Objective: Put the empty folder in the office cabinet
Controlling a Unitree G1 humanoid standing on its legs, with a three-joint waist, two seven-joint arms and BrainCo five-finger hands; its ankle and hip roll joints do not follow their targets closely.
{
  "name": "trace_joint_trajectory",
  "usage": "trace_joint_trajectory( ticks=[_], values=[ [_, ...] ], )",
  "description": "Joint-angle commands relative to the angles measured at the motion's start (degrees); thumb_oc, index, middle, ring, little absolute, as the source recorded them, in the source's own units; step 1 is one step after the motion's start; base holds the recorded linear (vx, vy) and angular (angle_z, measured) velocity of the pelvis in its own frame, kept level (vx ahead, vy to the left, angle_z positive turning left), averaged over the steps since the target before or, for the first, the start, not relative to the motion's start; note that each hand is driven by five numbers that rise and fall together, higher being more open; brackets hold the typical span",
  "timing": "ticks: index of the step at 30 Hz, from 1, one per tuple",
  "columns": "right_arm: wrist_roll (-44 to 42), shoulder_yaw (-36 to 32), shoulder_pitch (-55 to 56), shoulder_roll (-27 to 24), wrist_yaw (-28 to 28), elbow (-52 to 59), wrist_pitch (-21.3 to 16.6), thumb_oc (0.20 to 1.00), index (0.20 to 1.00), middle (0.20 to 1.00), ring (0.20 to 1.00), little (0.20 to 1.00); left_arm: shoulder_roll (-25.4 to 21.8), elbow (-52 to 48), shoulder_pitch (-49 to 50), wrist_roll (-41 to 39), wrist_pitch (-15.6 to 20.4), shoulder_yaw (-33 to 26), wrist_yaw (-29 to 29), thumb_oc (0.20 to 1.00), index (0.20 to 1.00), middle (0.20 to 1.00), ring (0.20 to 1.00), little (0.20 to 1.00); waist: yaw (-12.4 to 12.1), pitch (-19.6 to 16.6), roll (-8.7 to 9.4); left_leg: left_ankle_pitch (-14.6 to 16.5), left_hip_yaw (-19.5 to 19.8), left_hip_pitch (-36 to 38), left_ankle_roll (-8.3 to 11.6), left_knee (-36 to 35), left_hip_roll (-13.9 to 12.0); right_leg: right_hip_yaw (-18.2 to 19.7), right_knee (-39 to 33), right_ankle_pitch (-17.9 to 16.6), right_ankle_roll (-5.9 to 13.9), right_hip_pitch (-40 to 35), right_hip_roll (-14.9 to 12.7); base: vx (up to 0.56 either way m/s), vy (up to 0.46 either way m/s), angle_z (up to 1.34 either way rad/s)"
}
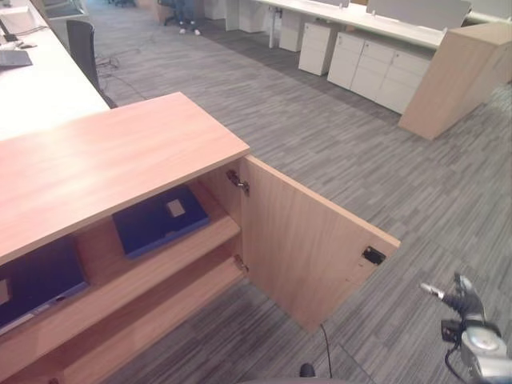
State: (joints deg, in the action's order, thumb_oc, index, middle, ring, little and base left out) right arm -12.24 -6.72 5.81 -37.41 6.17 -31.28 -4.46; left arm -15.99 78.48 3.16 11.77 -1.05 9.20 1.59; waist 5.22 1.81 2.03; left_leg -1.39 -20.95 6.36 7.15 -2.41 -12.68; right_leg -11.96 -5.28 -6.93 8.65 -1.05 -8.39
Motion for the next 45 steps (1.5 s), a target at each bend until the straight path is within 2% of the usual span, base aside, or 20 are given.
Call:
trace_joint_trajectory(
  ticks=[1,4,5,9,11,14,15,18,20,22,25,29,30,34,37,39,41,43,45],
  values=[
    [1.0,1.6,-2.4,-3.1,-2.9,4.6,-4.0,1.0,1.0,1.0,1.0,1.0,-1.6,0.8,-1.6,0.5,0.1,-1.7,-0.7,1.0,1.0,1.0,1.0,1.0,-1.0,0.5,1.58,-2.6,1.2,-3.6,-0.1,1.4,-3.0,1.0,3.8,10.1,-2.39,-1.1,5.4,-0.02,-0.221,0.01],
    [0.3,4.7,-1.3,-4.7,-7.4,10.7,-4.6,1.0,1.0,1.0,1.0,1.0,-2.2,1.0,-0.6,1.1,0.0,-2.8,-1.4,1.0,1.0,1.0,1.0,1.0,-1.6,0.7,1.5,-4.0,1.6,-3.9,0.77,1.5,-4.9,0.4,2.7,11.0,-3.33,-2.3,7.5,-0.02,-0.234,0.02],
    [-1.6,7.5,-1.1,-6.0,-10.8,13.3,-5.0,1.0,1.0,1.0,1.0,1.0,-2.8,1.0,-0.2,1.4,0.0,-3.4,-2.0,1.0,1.0,1.0,1.0,1.0,-2.2,0.9,1.57,-4.8,2.0,-4.2,1.19,1.7,-5.8,0.0,2.4,11.4,-3.85,-2.7,8.4,-0.01,-0.182,0.05],
    [-4.1,11.9,-2.0,-8.2,-14.4,17.0,-5.4,1.0,1.0,1.0,1.0,1.0,-3.1,1.0,0.3,1.3,0.3,-3.7,-2.1,1.0,1.0,1.0,1.0,1.0,-3.1,1.4,1.86,-5.9,3.4,-5.6,1.66,2.2,-6.4,-0.5,2.0,11.7,-4.49,-3.1,9.0,-0.05,-0.125,0.03],
    [-6.6,14.3,-2.8,-9.0,-16.5,19.2,-5.5,1.0,1.0,1.0,1.0,1.0,-3.3,0.9,0.1,1.2,0.5,-3.8,-2.3,1.0,1.0,1.0,1.0,1.0,-3.7,2.1,2.42,-5.4,4.3,-7.5,1.57,5.2,-6.7,-1.1,2.0,11.6,-4.91,-3.1,9.1,-0.1,-0.132,0.17],
    [-10.9,17.4,-4.5,-8.9,-19.0,22.9,-5.6,1.0,1.0,1.0,1.0,1.0,-3.4,0.6,-0.2,1.5,0.8,-3.6,-2.2,1.0,1.0,1.0,1.0,1.0,-4.6,3.7,3.68,-0.7,6.0,-9.8,-0.41,14.5,-5.1,-1.9,2.8,11.5,-5.75,-2.4,8.2,-0.13,-0.088,0.19],
    [-12.0,18.2,-4.8,-8.6,-19.5,23.7,-5.6,1.0,1.0,1.0,1.0,1.0,-3.3,0.5,-0.3,1.6,0.9,-3.5,-2.2,1.0,1.0,1.0,1.0,1.0,-4.7,3.9,3.66,2.2,6.5,-9.9,-0.74,18.3,-4.8,-2.0,2.7,12.1,-5.65,-3.0,8.3,-0.07,-0.047,0.24],
    [-15.5,21.3,-6.3,-7.8,-22.5,26.9,-5.2,1.0,1.0,1.0,1.0,1.0,-3.0,0.1,-0.4,2.2,1.1,-2.8,-2.2,1.0,1.0,1.0,1.0,1.0,-4.4,3.6,3.81,7.0,3.9,-9.4,-2.6,24.2,-3.6,-3.9,2.8,11.9,-5.82,-2.3,8.2,-0.05,-0.022,0.37],
    [-17.5,22.4,-6.6,-8.0,-24.3,28.9,-4.5,1.0,1.0,1.0,1.0,1.0,-2.8,-0.2,-0.2,3.0,1.2,-2.3,-2.6,1.0,1.0,1.0,1.0,1.0,-3.8,2.7,3.11,9.6,1.1,-6.3,-3.05,20.7,-2.1,-6.1,2.4,11.7,-4.98,-1.9,7.9,-0.02,0.064,0.25],
    [-18.8,23.6,-7.1,-7.8,-25.5,30.9,-4.1,1.0,1.0,1.0,1.0,1.0,-2.5,-0.4,0.0,3.9,1.5,-1.9,-2.9,1.0,1.0,1.0,1.0,1.0,-3.7,1.9,2.3,10.0,-0.7,-4.4,-2.64,16.6,-0.9,-7.7,2.1,11.1,-4.31,-1.7,7.7,0.01,0.115,0.12],
    [-20.7,26.1,-8.2,-6.6,-26.7,32.5,-4.0,1.0,1.0,1.0,1.0,1.0,-2.4,-0.7,0.0,4.5,2.0,-1.2,-2.8,1.0,1.0,1.0,1.0,1.0,-4.4,1.3,2.1,9.1,1.2,-4.0,-1.5,12.5,0.9,-9.1,2.2,10.1,-3.51,-1.6,6.2,0.01,0.138,0.63],
    [-24.1,30.2,-10.2,-3.7,-28.1,33.2,-2.9,1.0,1.0,1.0,1.0,1.0,-2.5,-0.6,-0.3,5.2,2.3,-0.5,-2.9,1.0,1.0,1.0,1.0,1.0,-5.2,1.0,2.01,8.2,1.7,-3.4,-1.38,9.0,2.4,-9.9,2.4,9.1,-3.01,-1.1,4.7,-0.01,0.124,0.23],
    [-27.5,36.5,-13.8,2.5,-28.7,32.8,-2.0,1.0,1.0,1.0,1.0,1.0,-2.3,-0.3,0.2,5.7,2.5,-0.1,-2.3,1.0,1.0,1.0,1.0,1.0,-6.4,0.8,1.74,6.9,2.3,-2.7,-1.67,5.6,3.9,-10.2,2.4,8.2,-2.58,-0.5,3.6,-0.02,0.234,0.1],
    [-32.5,46.0,-20.3,11.1,-30.0,33.0,0.4,1.0,1.0,1.0,1.0,1.0,-2.4,-0.3,0.8,5.3,2.7,0.5,-1.1,1.0,1.0,1.0,1.0,1.0,-8.8,0.7,1.74,5.1,3.3,-1.9,-2.18,1.4,5.4,-11.3,1.8,7.1,-1.9,-0.2,2.6,0.0,0.134,-0.24],
    [-34.5,49.4,-23.8,16.2,-29.4,30.8,0.3,1.0,1.0,1.0,1.0,1.0,-2.7,-1.0,0.7,4.9,2.9,1.0,0.0,1.0,1.0,1.0,1.0,1.0,-11.0,0.6,1.71,3.8,4.5,-1.6,-2.53,-1.2,6.4,-12.6,1.3,6.5,-1.42,-0.3,1.9,0.0,0.08,-0.06],
    [-35.2,50.0,-24.4,17.8,-29.1,29.6,0.2,1.0,1.0,1.0,1.0,1.0,-2.7,-1.1,0.6,4.7,3.0,1.2,0.3,1.0,1.0,1.0,1.0,1.0,-11.6,0.6,1.7,3.4,5.1,-1.6,-2.61,-1.9,6.7,-13.1,1.1,6.3,-1.21,-0.4,1.5,-0.01,0.067,0.48],
    [-35.2,52.4,-25.7,21.1,-28.8,28.1,0.5,1.0,1.0,1.0,1.0,1.0,-2.7,-1.5,0.0,4.7,3.2,2.2,1.1,1.0,1.0,1.0,1.0,1.0,-14.2,0.5,1.64,2.9,8.1,-3.2,-3.07,-2.3,7.9,-15.4,1.1,5.8,-0.75,-0.7,0.1,0.0,0.114,0.67],
    [-34.3,53.7,-26.1,21.2,-29.1,28.3,0.6,1.0,1.0,1.0,1.0,1.0,-2.7,-1.7,-0.1,5.3,3.3,2.7,1.3,1.0,1.0,1.0,1.0,1.0,-15.7,0.7,1.64,2.6,9.7,-4.0,-3.27,-2.4,8.6,-17.0,1.5,5.7,-0.46,-1.1,-0.8,0.01,0.077,1.13],
    [-33.8,54.0,-26.1,20.7,-29.3,28.7,0.7,1.0,1.0,1.0,1.0,1.0,-2.8,-1.8,-0.2,5.5,3.4,2.8,1.3,1.0,1.0,1.0,1.0,1.0,-16.2,0.7,1.61,2.6,10.7,-4.2,-3.48,-2.4,9.2,-17.7,2.0,5.7,-0.29,-1.2,-1.3,0.02,0.071,1.5]
  ],
)
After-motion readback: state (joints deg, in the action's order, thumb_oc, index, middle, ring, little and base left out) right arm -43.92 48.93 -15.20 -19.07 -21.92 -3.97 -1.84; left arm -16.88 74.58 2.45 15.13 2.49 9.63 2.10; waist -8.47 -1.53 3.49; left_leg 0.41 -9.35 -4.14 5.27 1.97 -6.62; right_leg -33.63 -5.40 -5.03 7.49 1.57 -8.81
